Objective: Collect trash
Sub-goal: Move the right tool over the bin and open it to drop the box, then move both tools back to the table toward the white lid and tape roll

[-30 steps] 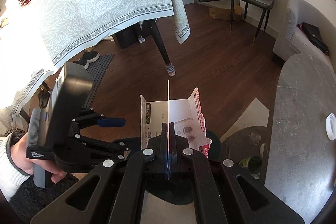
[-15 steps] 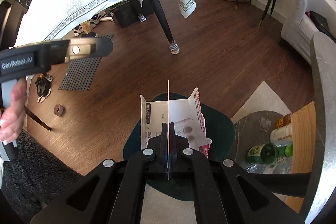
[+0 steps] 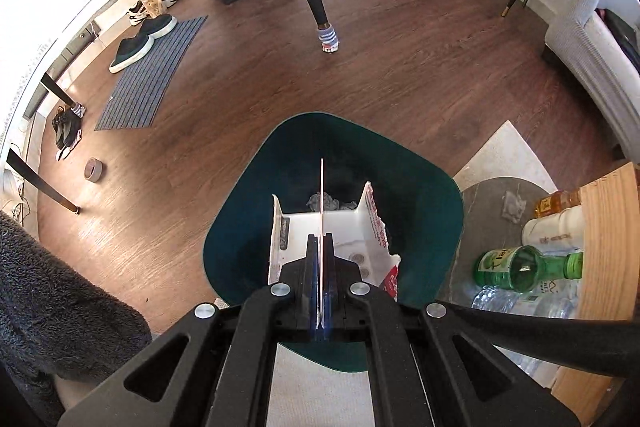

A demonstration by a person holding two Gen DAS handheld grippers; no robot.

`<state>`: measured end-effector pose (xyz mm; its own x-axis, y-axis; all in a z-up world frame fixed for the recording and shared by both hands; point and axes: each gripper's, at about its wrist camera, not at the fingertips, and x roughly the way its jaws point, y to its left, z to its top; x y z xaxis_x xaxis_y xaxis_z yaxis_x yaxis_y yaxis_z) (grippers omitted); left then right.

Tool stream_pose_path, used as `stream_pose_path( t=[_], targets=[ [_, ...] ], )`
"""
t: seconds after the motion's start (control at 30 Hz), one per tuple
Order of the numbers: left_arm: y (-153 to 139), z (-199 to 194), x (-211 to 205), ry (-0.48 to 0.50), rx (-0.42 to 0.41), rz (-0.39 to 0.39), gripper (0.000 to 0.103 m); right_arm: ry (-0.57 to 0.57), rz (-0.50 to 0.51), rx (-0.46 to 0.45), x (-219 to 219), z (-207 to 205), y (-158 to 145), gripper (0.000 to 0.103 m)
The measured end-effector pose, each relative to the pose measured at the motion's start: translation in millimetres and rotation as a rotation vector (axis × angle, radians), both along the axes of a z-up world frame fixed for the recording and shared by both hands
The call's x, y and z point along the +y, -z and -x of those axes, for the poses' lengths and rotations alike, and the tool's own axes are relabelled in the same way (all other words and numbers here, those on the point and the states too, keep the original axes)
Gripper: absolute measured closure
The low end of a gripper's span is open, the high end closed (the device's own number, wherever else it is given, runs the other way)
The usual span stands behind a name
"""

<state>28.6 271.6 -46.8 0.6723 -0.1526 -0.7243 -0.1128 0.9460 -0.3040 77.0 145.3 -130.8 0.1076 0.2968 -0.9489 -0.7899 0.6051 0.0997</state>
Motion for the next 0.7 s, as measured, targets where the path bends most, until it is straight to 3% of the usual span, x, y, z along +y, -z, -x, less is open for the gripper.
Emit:
stream_pose_path(
  t=[0.03,0.1,0.37,0.63,0.7],
  targets=[
    [-2,0,0,0.001,-0.008,0.003,0.071,0.004,0.0,-0.005,-2,0,-1,0.076],
    [-8,0,-1,0.003,-0.021,0.011,0.071,0.005,-0.012,-0.006,-7,0,-2,0.062],
    [-23,-2,-9,0.008,-0.065,0.039,0.072,-0.028,-0.093,-0.006,-20,6,-26,0.062],
    [-38,-7,-23,0.03,-0.113,0.034,0.072,-0.073,-0.219,-0.039,-30,25,-82,0.062],
    [-41,-7,-30,0.039,-0.125,0.001,0.072,-0.076,-0.256,-0.062,-34,28,-98,0.062]
  ],
)
